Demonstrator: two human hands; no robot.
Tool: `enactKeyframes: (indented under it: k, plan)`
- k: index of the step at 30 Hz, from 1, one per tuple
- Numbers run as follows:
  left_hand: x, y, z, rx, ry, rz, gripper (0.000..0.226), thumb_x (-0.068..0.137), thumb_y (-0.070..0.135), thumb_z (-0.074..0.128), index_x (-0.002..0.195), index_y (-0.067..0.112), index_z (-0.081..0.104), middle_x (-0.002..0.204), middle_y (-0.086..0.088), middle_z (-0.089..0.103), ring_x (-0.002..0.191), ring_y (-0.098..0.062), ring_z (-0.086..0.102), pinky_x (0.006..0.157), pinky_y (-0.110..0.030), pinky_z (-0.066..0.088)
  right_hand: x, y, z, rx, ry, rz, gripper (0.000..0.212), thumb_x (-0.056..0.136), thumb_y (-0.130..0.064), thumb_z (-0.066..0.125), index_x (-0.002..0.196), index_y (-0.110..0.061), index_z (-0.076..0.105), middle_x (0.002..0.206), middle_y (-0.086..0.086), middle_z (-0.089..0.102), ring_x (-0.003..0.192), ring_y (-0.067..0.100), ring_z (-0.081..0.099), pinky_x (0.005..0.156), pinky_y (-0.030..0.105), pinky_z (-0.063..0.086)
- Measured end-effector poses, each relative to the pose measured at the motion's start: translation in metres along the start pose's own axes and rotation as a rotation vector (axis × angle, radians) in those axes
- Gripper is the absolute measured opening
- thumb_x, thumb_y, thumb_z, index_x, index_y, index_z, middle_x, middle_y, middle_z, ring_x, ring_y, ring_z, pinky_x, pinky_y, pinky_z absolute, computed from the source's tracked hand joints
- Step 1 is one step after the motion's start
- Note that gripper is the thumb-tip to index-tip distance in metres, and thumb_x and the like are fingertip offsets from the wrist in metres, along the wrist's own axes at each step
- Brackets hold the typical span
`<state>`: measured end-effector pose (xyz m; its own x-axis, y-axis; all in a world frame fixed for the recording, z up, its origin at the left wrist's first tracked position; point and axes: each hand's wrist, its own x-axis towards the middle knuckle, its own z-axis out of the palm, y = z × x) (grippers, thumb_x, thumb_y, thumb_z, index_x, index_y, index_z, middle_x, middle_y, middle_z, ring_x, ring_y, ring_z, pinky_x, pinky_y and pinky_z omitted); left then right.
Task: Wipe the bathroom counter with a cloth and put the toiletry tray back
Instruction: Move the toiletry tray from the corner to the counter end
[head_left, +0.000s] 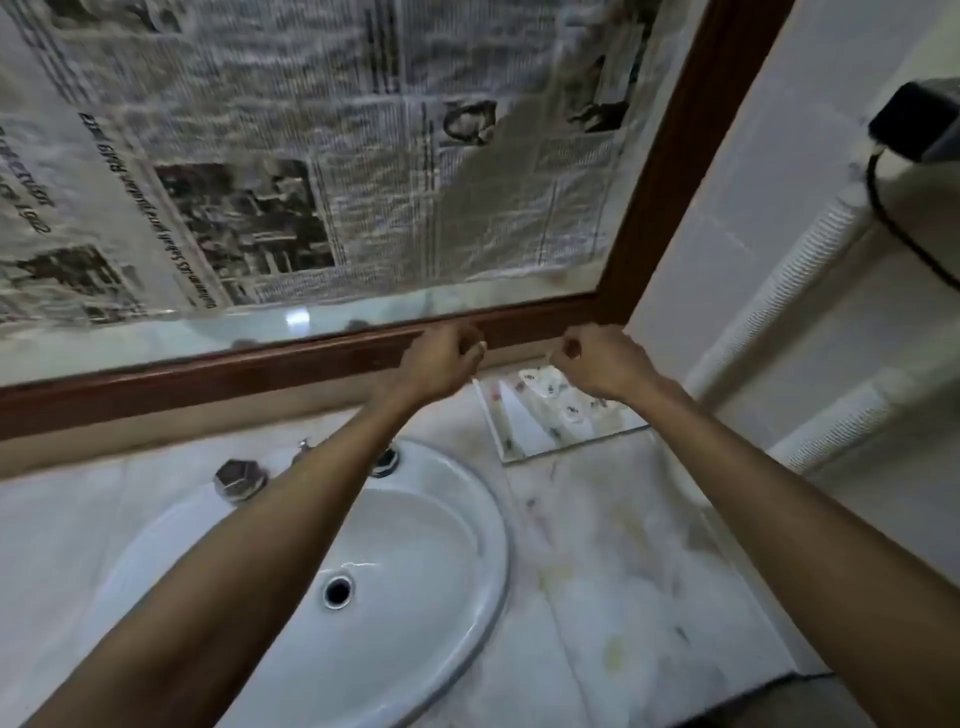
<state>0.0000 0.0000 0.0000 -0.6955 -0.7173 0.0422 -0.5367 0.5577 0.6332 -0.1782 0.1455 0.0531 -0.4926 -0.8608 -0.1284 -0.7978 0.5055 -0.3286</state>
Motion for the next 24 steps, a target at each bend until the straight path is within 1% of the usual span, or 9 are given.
enactKeyframes:
  k: [3,5,7,10,11,13,18,21,24]
  plan:
    - [0.013,-0.018,0.04,-0.069,-0.075,-0.086,0.025,0.099,0.026,0.054,0.111,0.018,0.075,0.1,-0.005,0.08,0.094,-0.027,0.074,0.082,-0.035,0.057,0.013,0.028,0.021,0.065,-0.034,0.078,0.024,0.091,-0.043,0.057,0.09,-0.022,0.069,0.096,-0.003,0.071,0.092,0.021,0.065,0.083,0.037,0.053]
    - [0.017,-0.03,0.075,-0.105,-0.144,-0.183,0.027,0.1,0.031,0.06,0.12,0.016,0.071,0.106,-0.006,0.077,0.103,-0.026,0.071,0.085,-0.034,0.052,0.021,0.051,0.039,0.124,-0.066,0.12,0.024,0.089,-0.047,0.06,0.096,-0.026,0.069,0.104,-0.004,0.071,0.098,0.021,0.065,0.09,0.041,0.053]
    - [0.025,-0.044,0.106,-0.141,-0.144,-0.317,0.047,0.098,0.042,0.066,0.135,0.014,0.061,0.119,-0.008,0.073,0.115,-0.028,0.066,0.092,-0.036,0.05,0.031,0.07,0.054,0.172,-0.083,0.128,0.025,0.089,-0.047,0.063,0.101,-0.025,0.067,0.11,-0.003,0.07,0.104,0.022,0.065,0.094,0.04,0.051]
    - [0.036,-0.058,0.147,-0.187,-0.129,-0.5,0.075,0.093,0.044,0.073,0.149,0.004,0.044,0.141,-0.02,0.059,0.131,-0.037,0.056,0.103,-0.042,0.046,0.048,0.099,0.079,0.228,-0.11,0.161,0.031,0.091,-0.041,0.064,0.113,-0.019,0.065,0.118,0.001,0.068,0.111,0.023,0.063,0.097,0.036,0.048]
    - [0.037,-0.059,0.158,-0.199,-0.125,-0.541,0.077,0.092,0.044,0.074,0.148,0.003,0.043,0.142,-0.021,0.057,0.131,-0.038,0.055,0.103,-0.043,0.046,0.052,0.107,0.087,0.245,-0.121,0.179,0.034,0.092,-0.04,0.064,0.117,-0.017,0.064,0.12,0.002,0.067,0.113,0.024,0.062,0.097,0.036,0.048]
    - [0.038,-0.059,0.177,-0.236,-0.083,-0.594,0.071,0.09,0.042,0.077,0.141,0.003,0.047,0.137,-0.021,0.057,0.125,-0.039,0.058,0.1,-0.044,0.048,0.062,0.122,0.102,0.271,-0.154,0.223,0.037,0.093,-0.038,0.064,0.121,-0.015,0.061,0.123,0.007,0.066,0.117,0.027,0.061,0.098,0.035,0.046]
    - [0.039,-0.056,0.195,-0.298,0.026,-0.627,0.062,0.085,0.02,0.081,0.137,0.004,0.05,0.127,-0.02,0.066,0.116,-0.04,0.064,0.095,-0.043,0.052,0.087,0.145,0.128,0.272,-0.195,0.267,0.047,0.094,-0.033,0.063,0.131,-0.007,0.053,0.13,0.016,0.061,0.121,0.033,0.057,0.099,0.034,0.042]
    - [0.037,-0.056,0.191,-0.312,0.042,-0.626,0.065,0.085,0.012,0.08,0.141,0.006,0.047,0.126,-0.019,0.068,0.115,-0.039,0.065,0.092,-0.04,0.05,0.098,0.156,0.137,0.244,-0.136,0.305,0.057,0.092,-0.033,0.066,0.138,-0.004,0.047,0.135,0.021,0.055,0.125,0.038,0.053,0.103,0.039,0.042]
    - [0.036,-0.062,0.186,-0.288,0.054,-0.629,0.08,0.085,0.011,0.079,0.153,0.009,0.037,0.13,-0.019,0.067,0.119,-0.042,0.064,0.097,-0.044,0.052,0.109,0.164,0.144,0.216,-0.063,0.305,0.063,0.091,-0.034,0.067,0.138,0.003,0.046,0.134,0.026,0.054,0.127,0.041,0.05,0.107,0.041,0.039]
